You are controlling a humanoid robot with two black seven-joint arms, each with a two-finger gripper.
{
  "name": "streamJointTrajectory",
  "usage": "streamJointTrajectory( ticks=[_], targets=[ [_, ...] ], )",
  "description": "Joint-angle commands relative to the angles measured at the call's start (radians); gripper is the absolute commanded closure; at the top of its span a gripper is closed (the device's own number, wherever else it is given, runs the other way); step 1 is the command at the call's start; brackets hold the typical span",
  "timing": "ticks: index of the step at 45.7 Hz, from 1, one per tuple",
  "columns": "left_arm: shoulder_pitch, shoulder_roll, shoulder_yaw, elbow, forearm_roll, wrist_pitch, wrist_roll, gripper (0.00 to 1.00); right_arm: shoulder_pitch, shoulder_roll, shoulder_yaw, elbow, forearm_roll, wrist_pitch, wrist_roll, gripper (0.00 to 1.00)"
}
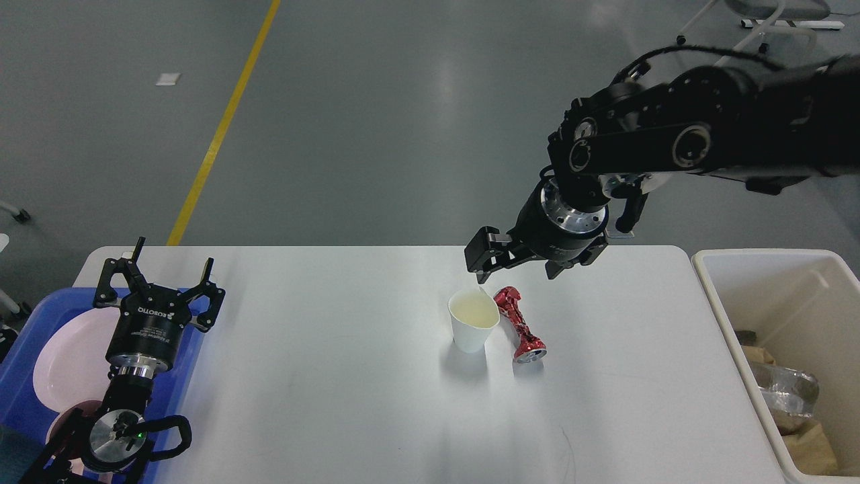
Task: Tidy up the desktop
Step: 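Move the right gripper down to the white paper cup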
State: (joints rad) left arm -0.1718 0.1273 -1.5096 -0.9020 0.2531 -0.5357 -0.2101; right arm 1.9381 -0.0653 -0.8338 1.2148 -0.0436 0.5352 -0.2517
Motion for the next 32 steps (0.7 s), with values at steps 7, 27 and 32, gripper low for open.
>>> streamJointTrajectory(
  ticks=[7,27,32],
  targets=[
    [0.000,0.000,0.000,0.000,0.000,0.000,0.000,0.04,-0.359,0.159,0.001,-0.398,-0.033,-0.084,0.000,0.00],
    [0.000,0.000,0.000,0.000,0.000,0.002,0.000,0.04,-0.478,0.165,-0.018,-0.463,-0.078,-0.167,0.002,0.00],
    [0.000,0.000,0.000,0.000,0.000,0.000,0.000,0.04,-0.502,0.191,-0.018,-0.469,-0.078,-0.172,0.000,0.01]
  ],
)
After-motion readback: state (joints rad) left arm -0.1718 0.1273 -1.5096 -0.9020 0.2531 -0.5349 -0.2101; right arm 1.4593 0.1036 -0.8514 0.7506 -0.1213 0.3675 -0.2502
